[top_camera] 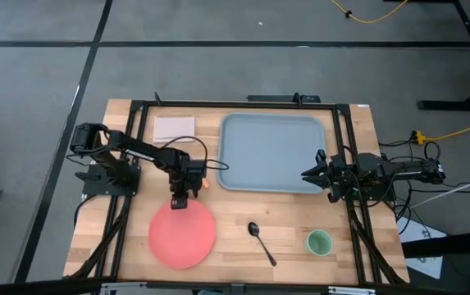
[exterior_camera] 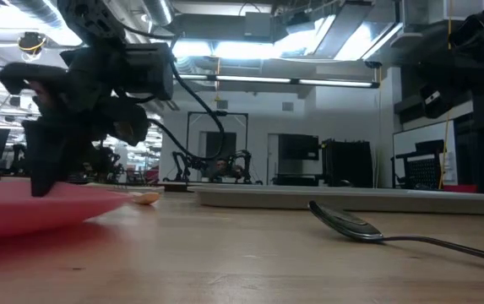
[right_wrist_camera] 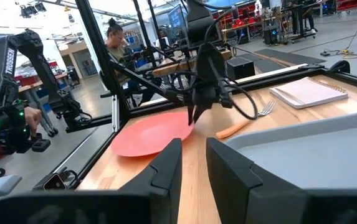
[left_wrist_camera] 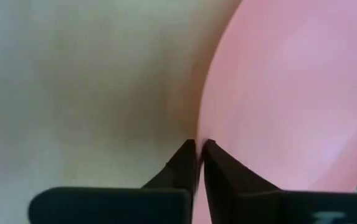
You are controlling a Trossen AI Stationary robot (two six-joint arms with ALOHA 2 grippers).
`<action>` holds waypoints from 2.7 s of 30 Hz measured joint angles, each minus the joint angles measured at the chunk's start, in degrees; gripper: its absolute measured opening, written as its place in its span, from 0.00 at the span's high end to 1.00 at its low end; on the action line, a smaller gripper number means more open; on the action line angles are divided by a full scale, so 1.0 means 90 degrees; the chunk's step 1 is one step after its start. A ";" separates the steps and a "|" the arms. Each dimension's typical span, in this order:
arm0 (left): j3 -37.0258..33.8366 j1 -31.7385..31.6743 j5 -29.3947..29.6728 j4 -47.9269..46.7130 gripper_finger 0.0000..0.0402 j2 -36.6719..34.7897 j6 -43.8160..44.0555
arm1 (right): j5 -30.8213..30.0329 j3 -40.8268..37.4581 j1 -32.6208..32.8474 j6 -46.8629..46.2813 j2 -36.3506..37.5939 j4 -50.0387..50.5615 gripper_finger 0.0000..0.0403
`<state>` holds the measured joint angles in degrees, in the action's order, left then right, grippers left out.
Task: Pick and place plate/cup/fork/spoon on tray
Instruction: Put the pink plate on the gray serving tray
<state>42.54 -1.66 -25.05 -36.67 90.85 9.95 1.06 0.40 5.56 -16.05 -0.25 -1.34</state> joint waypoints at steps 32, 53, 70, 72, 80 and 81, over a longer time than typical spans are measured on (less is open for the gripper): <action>0.4565 -0.2705 0.1202 0.0550 1.00 0.0339 -0.0114 | 0.0002 0.0000 0.0000 0.0123 0.0000 -0.0016 0.81; 0.4556 -0.2420 0.1575 0.2333 0.99 0.2455 0.1864 | 0.0009 0.0000 0.0000 0.0146 0.0002 -0.0109 0.81; 0.4568 -0.2181 0.2495 0.2722 0.96 0.2545 0.1162 | 0.0006 -0.0002 0.0001 0.0148 0.0002 -0.0105 0.81; 0.4563 -0.2138 0.2662 0.2663 0.96 0.2557 0.1164 | 0.0005 -0.0001 0.0002 0.0143 0.0002 -0.0106 0.81; 0.4566 -0.2145 0.2826 0.2717 0.95 0.2583 0.1162 | 0.0006 0.0000 0.0001 0.0133 0.0002 -0.0095 0.81; 0.4566 -0.2155 0.2827 0.2714 0.95 0.2582 0.1164 | 0.0007 0.0000 0.0001 0.0137 0.0001 -0.0095 0.81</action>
<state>83.64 -21.06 0.39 -12.24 114.09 20.42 1.13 0.40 5.57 -14.82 -0.24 -2.20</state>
